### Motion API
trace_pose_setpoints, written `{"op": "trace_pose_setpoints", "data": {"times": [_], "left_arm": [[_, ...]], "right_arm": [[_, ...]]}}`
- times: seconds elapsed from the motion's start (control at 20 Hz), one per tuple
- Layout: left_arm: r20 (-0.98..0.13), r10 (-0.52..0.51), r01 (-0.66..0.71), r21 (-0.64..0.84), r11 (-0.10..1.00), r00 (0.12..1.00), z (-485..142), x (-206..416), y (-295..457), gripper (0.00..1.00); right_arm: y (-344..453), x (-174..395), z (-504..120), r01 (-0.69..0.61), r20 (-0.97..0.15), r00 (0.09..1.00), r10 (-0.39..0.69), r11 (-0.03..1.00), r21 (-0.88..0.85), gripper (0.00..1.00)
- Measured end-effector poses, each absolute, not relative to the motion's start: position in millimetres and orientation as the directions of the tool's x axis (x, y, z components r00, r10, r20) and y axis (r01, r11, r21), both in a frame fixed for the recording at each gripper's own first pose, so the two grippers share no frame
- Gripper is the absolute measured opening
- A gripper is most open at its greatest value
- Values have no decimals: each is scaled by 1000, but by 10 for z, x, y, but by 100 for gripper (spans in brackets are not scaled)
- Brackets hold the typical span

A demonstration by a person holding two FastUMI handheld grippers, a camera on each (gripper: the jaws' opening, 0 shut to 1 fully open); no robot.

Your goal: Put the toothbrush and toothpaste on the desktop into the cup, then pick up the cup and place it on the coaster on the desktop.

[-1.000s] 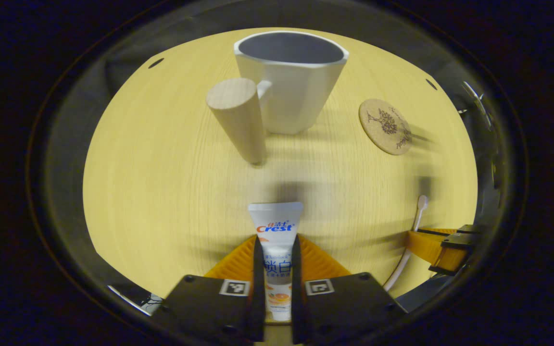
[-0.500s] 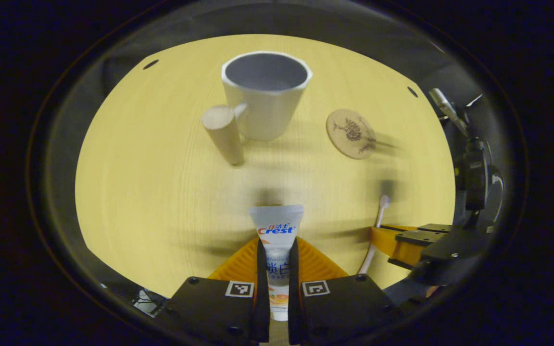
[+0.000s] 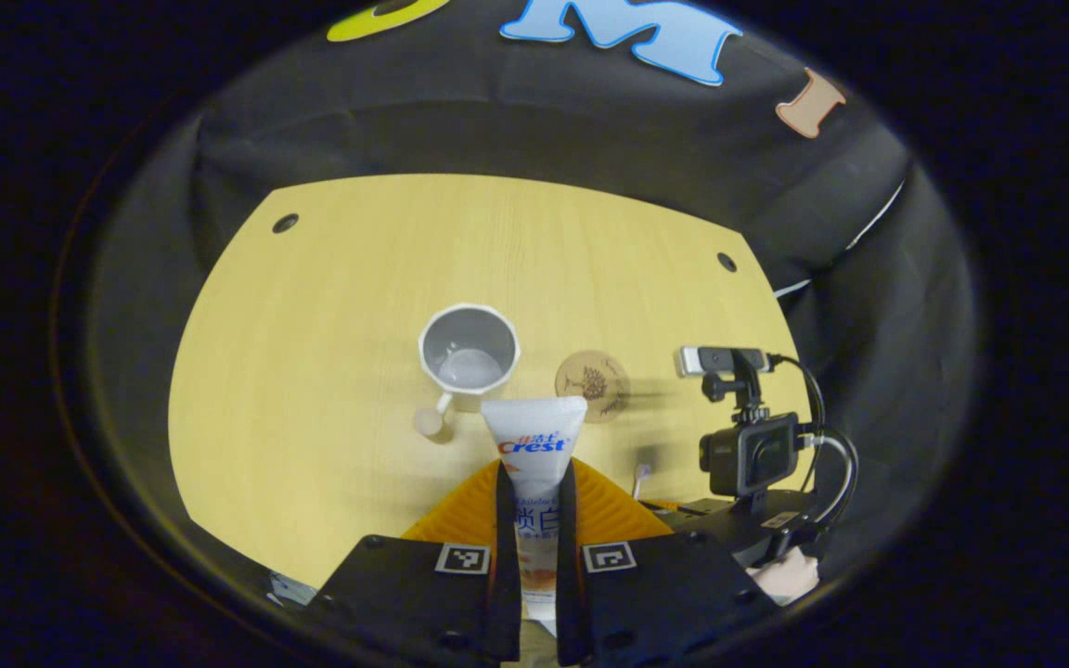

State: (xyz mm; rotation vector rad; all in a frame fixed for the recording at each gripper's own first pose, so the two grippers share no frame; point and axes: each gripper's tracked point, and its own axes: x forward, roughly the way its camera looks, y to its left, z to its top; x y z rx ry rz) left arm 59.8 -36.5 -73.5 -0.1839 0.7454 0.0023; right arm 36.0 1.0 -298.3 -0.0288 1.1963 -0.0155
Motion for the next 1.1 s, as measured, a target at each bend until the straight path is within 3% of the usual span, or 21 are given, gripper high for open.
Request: {"op": "trace_pose_setpoints", "data": {"times": [0.6,1.1], "left_arm": [[-462,101,-145,-62,987,881,274,1708,340,22],[-330,118,-157,-93,983,936,-144,2331,495,22]], "right_arm": [[10,345,-2978,-9,-919,393,-27,999,-33,8],[9,345,-2988,-7,-918,395,-18,1000,-23,8]]}}
